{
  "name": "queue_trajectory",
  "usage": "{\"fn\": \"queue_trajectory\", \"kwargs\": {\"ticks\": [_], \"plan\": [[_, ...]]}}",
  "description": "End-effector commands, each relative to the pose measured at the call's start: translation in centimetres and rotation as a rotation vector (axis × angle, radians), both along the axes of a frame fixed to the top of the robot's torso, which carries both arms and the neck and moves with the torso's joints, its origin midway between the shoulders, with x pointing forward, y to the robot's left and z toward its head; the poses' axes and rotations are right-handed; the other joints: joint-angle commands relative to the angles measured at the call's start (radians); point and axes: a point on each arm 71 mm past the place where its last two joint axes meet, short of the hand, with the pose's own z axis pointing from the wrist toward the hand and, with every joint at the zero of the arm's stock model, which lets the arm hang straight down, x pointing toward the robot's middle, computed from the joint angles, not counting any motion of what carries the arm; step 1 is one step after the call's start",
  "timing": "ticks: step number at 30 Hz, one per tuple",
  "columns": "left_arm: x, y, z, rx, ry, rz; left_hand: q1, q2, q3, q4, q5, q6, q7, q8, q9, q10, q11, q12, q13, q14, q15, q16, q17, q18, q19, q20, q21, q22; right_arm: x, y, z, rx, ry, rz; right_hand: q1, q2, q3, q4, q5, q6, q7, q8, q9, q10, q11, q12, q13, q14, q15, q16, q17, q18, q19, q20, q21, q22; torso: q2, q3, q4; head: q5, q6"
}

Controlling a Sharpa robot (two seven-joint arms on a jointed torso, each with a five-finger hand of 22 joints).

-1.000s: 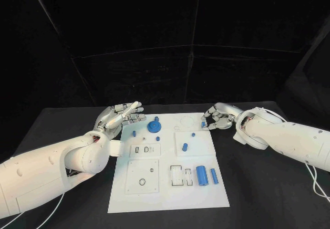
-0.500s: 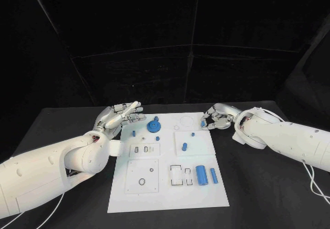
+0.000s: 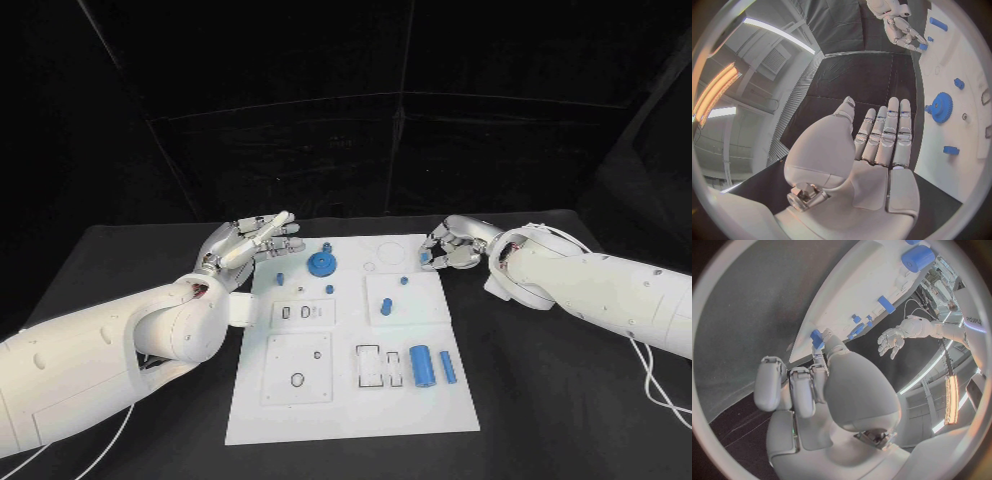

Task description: Assemble the parts on the task board

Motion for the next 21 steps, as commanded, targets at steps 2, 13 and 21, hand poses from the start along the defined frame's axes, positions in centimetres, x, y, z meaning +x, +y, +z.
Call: {"fn": "queue_trajectory", "kwargs": {"ticks": [2, 13, 21], "plan": [[0.0, -0.1, 0.2, -0.008, -0.009, -0.011, 0.005, 0.007, 0.0, -0.007, -0.003, 0.005, 0.024, -0.004, 0.0, 0.009, 0.001, -0.005, -0.001, 0.001, 0.003, -0.005, 0.002, 0.007, 0.006, 0.0, -0.006, -0.001, 0.0, 0.1, 0.1, -0.003, -0.003, 0.009, 0.001, 0.011, 0.011, -0.003, -0.006, 0.013, -0.004, 0.007, 0.001, 0.004, -0.01, -0.007, 0.085, 0.092, -0.011, 0.004, 0.199, -0.014, 0.002, -0.009, 0.004, 0.002, 0.0, 0.0, -0.0002, -0.001, 0.0], [-0.1, 0.0, 0.2, -0.007, -0.009, -0.01, 0.007, 0.009, 0.0, -0.009, -0.003, 0.006, 0.024, -0.005, -0.001, 0.01, 0.0, -0.005, -0.001, 0.002, 0.003, -0.007, 0.002, 0.007, 0.007, 0.0, -0.007, -0.002, -0.5, 1.1, 1.0, 0.031, -0.089, 0.016, 0.003, 0.03, 0.047, -0.011, 0.006, 0.037, -0.015, 0.016, 0.001, 0.006, -0.021, -0.007, 0.086, 0.094, -0.021, 0.006, 0.208, -0.017, 0.011, -0.019, 0.012, 0.019, -0.002, 0.0002, -0.0015, 0.0, 0.002], [-0.2, 0.1, 0.2, -0.007, -0.01, -0.01, 0.007, 0.009, 0.0, -0.009, -0.003, 0.006, 0.024, -0.005, -0.001, 0.01, 0.0, -0.005, -0.001, 0.002, 0.003, -0.007, 0.002, 0.007, 0.007, 0.0, -0.007, -0.002, -2.7, 3.3, 2.5, 0.032, -0.192, 0.018, 0.0, 0.039, 0.07, -0.014, 0.018, 0.039, -0.017, 0.015, 0.001, -0.002, -0.023, -0.018, 0.075, 0.095, -0.023, 0.008, 0.215, -0.02, 0.019, -0.022, 0.018, 0.033, -0.004, -0.0048, 0.0016, -0.003, 0.01]]}}
